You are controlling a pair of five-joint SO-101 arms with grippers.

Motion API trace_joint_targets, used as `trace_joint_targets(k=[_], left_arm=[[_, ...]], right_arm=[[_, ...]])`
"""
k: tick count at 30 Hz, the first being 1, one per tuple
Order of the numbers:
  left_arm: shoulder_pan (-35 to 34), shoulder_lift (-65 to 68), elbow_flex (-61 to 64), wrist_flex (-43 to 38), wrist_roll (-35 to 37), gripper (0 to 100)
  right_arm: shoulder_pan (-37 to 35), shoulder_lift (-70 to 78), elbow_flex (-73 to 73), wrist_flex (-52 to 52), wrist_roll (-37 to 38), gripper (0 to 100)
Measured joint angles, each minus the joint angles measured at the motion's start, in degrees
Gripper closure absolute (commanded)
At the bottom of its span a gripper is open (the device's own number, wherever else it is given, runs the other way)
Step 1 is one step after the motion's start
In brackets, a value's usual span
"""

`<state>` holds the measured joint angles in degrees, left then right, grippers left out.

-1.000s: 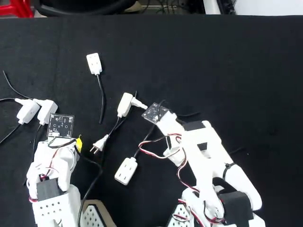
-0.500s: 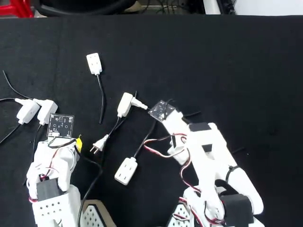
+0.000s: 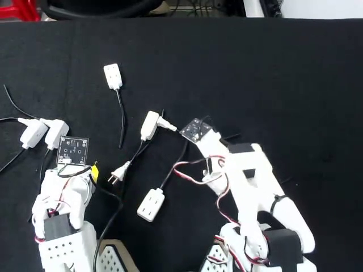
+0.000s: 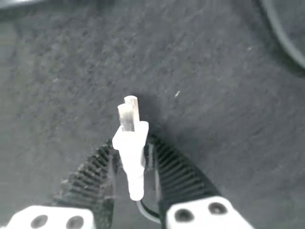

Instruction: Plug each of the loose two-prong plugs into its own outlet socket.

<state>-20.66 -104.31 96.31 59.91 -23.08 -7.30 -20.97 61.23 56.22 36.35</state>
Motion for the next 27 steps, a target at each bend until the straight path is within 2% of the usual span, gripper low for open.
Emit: trace_joint_targets(k=[6,12,16,21,24,27], left_arm=[[0.0,0.0,0.0,0.0,0.0,76],[1.7,0.0,-0.4,1.4,0.4,76],[2.9,0.0,-8.1,8.5,7.3,76],[3.7,-0.3,-20.7,13.6,16.6,76],[5.5,-0.3,-24.3,13.6,21.3,76],[9.5,-0.3,-26.5,13.6,26.5,76]], right_arm=[[-1.0,0.0,-13.1,15.5,1.1,98.6],[-14.9,0.0,-29.7,31.3,4.8,98.6],[-25.4,0.0,-34.8,29.3,4.6,98.6],[-34.8,-3.4,-35.1,20.0,-2.4,98.6],[-38.8,-6.2,-34.3,15.5,-7.0,98.6],[-39.5,-8.4,-31.1,10.2,-11.4,98.6]])
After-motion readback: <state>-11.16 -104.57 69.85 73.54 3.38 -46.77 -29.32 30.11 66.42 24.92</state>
